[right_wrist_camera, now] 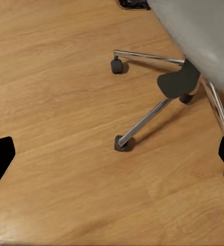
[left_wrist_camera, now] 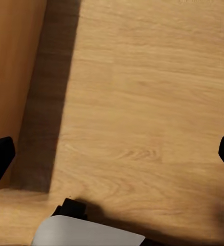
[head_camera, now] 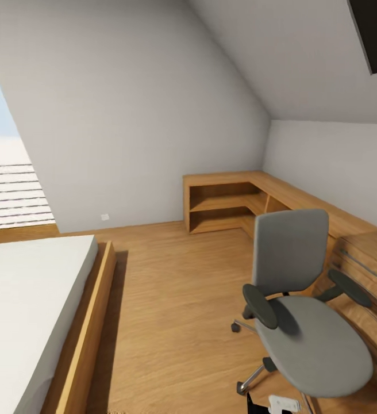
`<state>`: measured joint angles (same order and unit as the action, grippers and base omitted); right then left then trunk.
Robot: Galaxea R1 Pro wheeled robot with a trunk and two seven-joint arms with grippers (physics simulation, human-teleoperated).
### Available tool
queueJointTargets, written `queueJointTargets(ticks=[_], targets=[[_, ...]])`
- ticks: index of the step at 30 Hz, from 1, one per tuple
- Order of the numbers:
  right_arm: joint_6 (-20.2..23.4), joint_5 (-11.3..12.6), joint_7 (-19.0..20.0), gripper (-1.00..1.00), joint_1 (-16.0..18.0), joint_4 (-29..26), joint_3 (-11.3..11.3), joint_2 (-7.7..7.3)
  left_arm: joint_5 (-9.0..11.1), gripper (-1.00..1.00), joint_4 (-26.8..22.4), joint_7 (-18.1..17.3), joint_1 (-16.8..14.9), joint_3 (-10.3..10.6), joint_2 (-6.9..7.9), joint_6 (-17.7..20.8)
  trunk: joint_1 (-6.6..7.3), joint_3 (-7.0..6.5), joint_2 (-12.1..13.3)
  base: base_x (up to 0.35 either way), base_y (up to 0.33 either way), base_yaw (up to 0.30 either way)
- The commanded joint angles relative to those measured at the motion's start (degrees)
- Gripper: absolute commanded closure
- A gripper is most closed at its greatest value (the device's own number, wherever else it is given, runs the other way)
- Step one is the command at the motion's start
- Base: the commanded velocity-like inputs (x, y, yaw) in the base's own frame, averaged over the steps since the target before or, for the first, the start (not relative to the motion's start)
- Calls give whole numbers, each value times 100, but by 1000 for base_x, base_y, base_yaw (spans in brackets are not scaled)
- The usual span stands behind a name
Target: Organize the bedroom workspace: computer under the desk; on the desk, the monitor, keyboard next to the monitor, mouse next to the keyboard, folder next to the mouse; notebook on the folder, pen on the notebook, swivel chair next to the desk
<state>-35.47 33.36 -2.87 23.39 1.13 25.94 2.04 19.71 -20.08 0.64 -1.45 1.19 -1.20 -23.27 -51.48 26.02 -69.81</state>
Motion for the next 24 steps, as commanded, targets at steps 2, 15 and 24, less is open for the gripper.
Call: queueJointTargets(ticks=[2, 15, 24], targets=[[-20, 13, -30, -100, 3, 13, 50, 5, 24, -100, 4, 7, -4, 13, -1, -19, 0, 11, -3, 0, 0, 264], [-44, 13, -30, -100, -9, 10, 53, 7, 24, -100, 12, 7, -4, 13, -3, -19, 0, 19, -3, 0, 0, 198], [-51, 13, -30, -100, -10, 10, 52, -1, 24, -100, 16, 7, -4, 13, -3, -19, 0, 19, -3, 0, 0, 13]])
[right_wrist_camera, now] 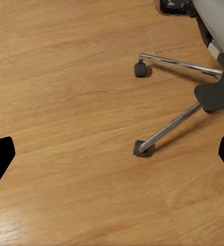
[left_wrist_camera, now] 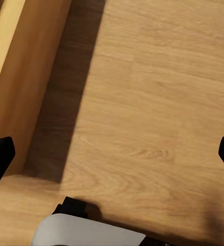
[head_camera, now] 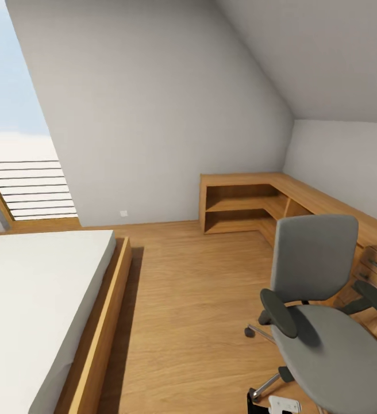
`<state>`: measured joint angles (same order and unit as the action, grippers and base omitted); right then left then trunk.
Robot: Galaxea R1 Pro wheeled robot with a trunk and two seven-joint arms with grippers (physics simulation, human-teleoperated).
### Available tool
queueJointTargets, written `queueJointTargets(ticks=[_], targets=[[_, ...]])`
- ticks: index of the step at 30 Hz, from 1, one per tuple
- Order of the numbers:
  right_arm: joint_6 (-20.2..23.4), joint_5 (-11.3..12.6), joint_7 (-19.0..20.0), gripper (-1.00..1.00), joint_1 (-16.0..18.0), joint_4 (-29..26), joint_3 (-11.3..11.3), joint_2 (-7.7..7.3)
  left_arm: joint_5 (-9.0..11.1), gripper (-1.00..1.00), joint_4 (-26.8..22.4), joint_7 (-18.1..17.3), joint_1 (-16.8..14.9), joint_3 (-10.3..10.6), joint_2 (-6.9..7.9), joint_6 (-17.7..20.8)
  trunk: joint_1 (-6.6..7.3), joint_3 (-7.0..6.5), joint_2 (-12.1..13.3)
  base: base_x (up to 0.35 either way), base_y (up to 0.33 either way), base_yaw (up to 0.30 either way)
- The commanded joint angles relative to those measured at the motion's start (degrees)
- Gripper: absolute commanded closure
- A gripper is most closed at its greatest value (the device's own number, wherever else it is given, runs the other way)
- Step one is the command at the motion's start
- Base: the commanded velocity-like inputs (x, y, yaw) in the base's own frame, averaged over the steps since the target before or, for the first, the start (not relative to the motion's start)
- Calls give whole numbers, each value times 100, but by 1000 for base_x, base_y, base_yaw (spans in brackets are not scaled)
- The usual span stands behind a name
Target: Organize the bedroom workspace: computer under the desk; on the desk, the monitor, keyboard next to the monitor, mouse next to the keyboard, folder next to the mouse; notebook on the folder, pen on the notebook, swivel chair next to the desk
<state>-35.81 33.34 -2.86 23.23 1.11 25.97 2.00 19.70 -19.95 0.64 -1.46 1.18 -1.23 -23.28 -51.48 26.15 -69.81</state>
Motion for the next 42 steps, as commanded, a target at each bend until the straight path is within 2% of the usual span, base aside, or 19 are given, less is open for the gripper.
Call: queueJointTargets(ticks=[1, 16, 42], targets=[[-19, 15, -30, -100, 6, 12, 49, 3, 25, -100, 4, 7, -3, 13, 0, -19, 0, 6, -3, 0, 0, 2], [-23, 15, -30, -100, 6, 12, 50, -1, 25, -100, 3, 7, -4, 13, 0, -19, 0, -52, -3, 0, 0, 45], [-15, 13, -22, -100, 6, 12, 49, -2, 31, -100, 2, 7, -3, 7, 7, -19, 0, 116, -3, 2, 0, 82]])
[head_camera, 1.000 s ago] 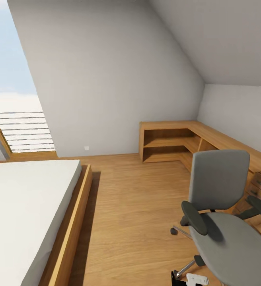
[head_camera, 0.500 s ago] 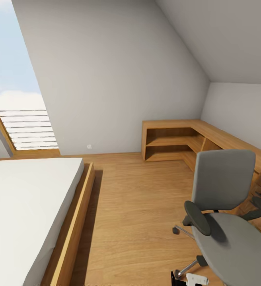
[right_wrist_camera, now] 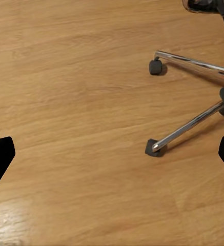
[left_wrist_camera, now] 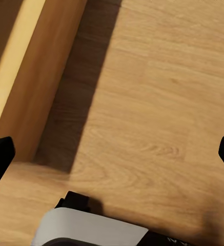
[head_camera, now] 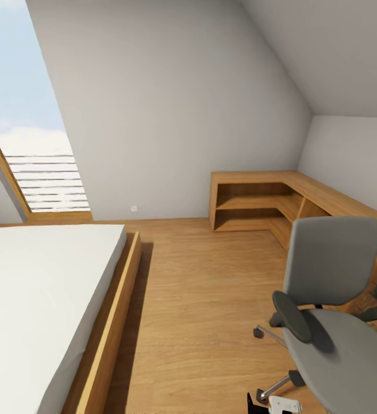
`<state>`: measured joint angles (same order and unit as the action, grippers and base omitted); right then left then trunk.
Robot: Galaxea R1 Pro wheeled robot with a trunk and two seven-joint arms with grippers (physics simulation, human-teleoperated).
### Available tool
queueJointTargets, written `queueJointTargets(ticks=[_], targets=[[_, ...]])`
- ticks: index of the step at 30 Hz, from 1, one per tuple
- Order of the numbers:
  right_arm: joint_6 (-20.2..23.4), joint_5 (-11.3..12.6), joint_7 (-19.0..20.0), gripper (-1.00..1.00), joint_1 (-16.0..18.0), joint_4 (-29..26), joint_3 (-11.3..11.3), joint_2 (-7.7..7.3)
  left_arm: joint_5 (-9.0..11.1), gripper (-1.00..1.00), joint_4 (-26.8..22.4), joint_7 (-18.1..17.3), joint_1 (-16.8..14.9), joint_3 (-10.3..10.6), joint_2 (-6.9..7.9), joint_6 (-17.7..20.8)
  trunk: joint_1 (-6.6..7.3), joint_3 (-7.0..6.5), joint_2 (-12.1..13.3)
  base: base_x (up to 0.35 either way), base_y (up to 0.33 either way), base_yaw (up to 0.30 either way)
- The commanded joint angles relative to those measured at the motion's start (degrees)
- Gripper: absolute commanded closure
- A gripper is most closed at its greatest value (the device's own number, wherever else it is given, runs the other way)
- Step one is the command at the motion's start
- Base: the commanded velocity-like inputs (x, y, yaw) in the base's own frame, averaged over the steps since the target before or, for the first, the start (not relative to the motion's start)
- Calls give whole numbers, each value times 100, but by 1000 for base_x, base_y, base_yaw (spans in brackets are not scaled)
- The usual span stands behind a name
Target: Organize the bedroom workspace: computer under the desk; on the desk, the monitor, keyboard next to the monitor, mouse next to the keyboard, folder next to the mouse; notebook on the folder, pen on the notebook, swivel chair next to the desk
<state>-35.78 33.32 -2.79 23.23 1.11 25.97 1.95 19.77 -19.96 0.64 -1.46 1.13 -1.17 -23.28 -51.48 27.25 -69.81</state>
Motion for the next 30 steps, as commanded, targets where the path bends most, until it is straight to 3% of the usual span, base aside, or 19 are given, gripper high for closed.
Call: queueJointTargets(ticks=[1, 24, 30], targets=[[-18, 14, -29, -100, 6, 12, 49, 2, 23, -100, 2, 7, -3, 12, 1, -19, 0, 7, -3, 62, 0, 20], [-9, 13, -28, -100, 6, 12, 49, -10, 18, -100, 5, 7, -5, 10, -6, -19, 0, 13, -3, 292, 0, 3], [-8, 13, -28, -100, 6, 12, 54, -3, 18, -100, 5, 7, -4, 10, -6, -19, 0, 13, -3, 139, 0, 46]])
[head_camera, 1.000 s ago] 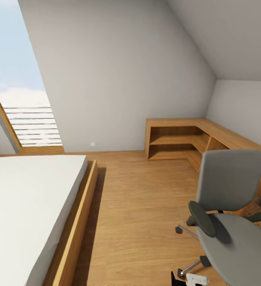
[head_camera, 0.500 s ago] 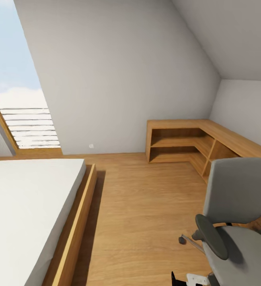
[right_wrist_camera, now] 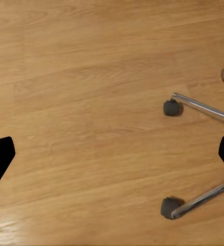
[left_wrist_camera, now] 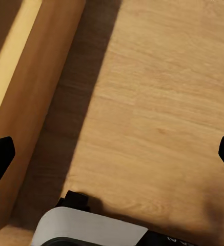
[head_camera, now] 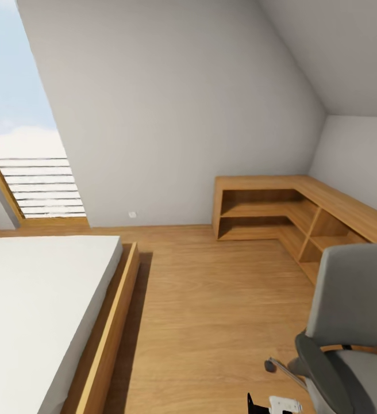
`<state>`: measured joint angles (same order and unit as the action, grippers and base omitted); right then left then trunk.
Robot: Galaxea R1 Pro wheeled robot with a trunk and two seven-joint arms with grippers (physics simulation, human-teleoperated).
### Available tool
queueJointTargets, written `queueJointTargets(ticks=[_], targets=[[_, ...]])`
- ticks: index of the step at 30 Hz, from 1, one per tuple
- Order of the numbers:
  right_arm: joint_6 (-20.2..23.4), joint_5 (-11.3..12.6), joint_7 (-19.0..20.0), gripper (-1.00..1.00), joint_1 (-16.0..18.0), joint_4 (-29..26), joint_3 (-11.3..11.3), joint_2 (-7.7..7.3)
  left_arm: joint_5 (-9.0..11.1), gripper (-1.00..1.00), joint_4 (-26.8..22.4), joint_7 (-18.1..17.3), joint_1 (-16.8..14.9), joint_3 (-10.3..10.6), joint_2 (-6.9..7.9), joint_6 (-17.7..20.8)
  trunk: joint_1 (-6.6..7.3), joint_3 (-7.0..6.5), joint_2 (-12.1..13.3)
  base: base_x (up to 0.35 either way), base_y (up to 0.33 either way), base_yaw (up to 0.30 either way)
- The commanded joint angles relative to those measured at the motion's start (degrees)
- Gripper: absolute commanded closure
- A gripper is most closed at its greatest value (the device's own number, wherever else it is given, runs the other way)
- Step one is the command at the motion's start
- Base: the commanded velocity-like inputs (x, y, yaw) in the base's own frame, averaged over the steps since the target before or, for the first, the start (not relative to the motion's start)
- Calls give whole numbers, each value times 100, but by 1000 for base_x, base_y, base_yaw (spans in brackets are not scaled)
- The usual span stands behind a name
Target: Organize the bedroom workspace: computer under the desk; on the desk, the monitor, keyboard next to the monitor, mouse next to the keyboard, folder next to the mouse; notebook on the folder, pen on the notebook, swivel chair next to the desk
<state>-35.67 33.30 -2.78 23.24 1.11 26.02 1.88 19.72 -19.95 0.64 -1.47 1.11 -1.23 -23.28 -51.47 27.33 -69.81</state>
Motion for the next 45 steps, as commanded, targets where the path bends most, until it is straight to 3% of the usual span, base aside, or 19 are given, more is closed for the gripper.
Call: queueJointTargets(ticks=[1, 13, 22, 45], targets=[[-19, 13, -28, -100, 5, 12, 47, 4, 23, -100, 4, 7, -3, 13, 0, -19, -1, 5, -3, 43, 0, 172], [-19, 16, -30, -100, 5, 12, 44, -2, 23, -100, 4, 7, -3, 13, 0, -26, -1, 5, -3, 11, 0, 219], [-19, 16, -27, -100, 5, 13, 44, -3, 23, -100, 4, 7, -3, 15, 0, -23, -1, 5, -3, 30, 0, 53], [-19, 18, -23, -100, 5, 12, 44, -4, 23, -100, 4, 7, -3, 19, 0, -27, -1, 5, -3, 306, 0, 2]])
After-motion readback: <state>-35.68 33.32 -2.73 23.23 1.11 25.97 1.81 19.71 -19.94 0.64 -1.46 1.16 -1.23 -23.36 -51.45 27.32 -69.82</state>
